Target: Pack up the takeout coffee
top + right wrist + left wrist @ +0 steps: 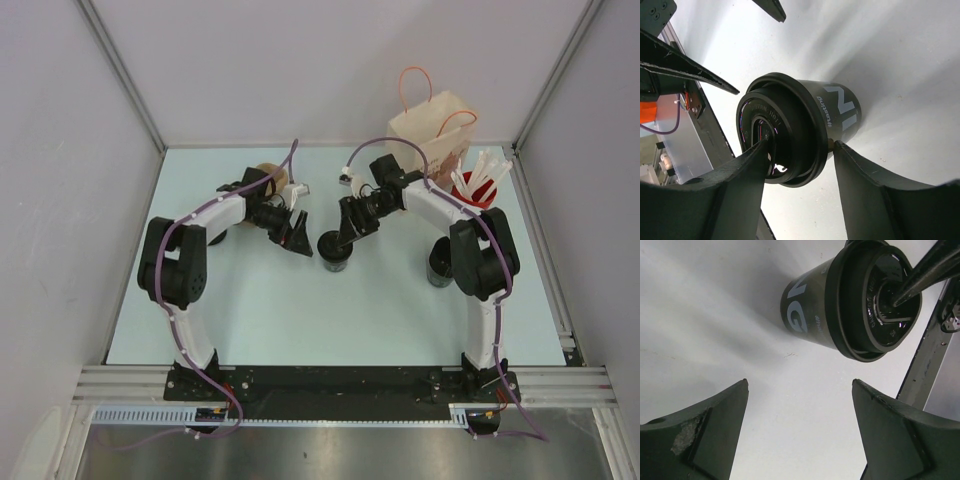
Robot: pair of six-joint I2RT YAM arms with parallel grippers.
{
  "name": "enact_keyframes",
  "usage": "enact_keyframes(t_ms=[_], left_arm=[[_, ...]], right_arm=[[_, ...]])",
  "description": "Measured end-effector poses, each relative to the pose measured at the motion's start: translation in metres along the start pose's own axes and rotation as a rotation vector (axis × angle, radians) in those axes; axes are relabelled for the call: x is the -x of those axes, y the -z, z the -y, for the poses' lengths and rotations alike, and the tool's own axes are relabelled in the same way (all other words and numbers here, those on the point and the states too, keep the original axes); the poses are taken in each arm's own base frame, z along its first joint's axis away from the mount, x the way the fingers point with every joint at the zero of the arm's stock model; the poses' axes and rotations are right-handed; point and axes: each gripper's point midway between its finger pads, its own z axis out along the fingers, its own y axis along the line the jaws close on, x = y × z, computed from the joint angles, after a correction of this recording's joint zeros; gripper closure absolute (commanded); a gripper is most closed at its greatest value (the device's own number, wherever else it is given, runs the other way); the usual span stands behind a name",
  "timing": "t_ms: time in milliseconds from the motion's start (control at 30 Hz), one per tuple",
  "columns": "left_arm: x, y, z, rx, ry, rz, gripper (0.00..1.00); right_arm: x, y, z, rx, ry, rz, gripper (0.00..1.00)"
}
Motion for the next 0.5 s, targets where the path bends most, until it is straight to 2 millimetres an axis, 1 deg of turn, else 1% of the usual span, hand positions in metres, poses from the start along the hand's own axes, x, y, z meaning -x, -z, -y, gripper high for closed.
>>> enact_keyframes(t_ms=[233, 500], left_arm=[[0.0007, 0.0002, 0.0057, -0.029, 0.000, 0.006, 0.11], [0.0062, 0.0011, 0.0093, -0.044, 0.007, 0.019, 0.11]], right_arm=[[0.0032, -0.0005, -0.0007, 0.005, 0.000, 0.010, 0.55], [0.0033, -0.0011, -0.0004, 0.009, -0.001, 0.011, 0.55]])
